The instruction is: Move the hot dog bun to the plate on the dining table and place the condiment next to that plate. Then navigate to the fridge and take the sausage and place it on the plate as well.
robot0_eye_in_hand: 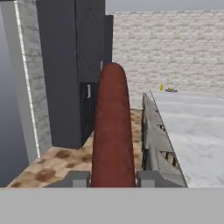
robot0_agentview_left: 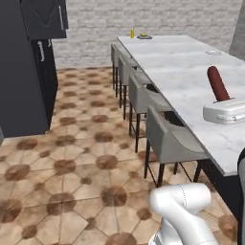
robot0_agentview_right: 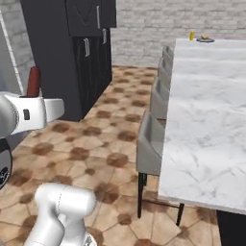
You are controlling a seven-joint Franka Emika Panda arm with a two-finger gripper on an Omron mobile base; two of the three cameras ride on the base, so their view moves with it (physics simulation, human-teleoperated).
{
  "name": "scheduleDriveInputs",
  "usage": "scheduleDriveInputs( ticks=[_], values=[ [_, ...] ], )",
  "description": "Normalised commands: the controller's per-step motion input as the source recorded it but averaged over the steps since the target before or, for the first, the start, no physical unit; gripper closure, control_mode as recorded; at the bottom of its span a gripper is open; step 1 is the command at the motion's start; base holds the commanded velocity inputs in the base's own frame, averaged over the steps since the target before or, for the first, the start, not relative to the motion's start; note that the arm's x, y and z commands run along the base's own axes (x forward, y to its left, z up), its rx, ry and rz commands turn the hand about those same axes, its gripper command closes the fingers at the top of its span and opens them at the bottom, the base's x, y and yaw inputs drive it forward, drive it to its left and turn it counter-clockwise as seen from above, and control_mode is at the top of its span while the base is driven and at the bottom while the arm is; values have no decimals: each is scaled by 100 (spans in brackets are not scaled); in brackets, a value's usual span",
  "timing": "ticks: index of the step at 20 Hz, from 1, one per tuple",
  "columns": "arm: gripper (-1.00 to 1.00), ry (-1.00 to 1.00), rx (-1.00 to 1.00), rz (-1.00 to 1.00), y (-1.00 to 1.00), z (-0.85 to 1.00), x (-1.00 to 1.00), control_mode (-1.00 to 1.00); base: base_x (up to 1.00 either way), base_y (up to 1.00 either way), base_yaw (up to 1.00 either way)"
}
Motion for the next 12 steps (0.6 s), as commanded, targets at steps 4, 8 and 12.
scheduleDriveInputs(
  ticks=[4,8,12],
  values=[
    [100,0,0,0,0,0,0,100,98,99,-36],
    [100,0,0,0,0,0,0,100,100,91,-34],
    [100,0,0,0,0,0,0,100,100,83,-32]
  ],
)
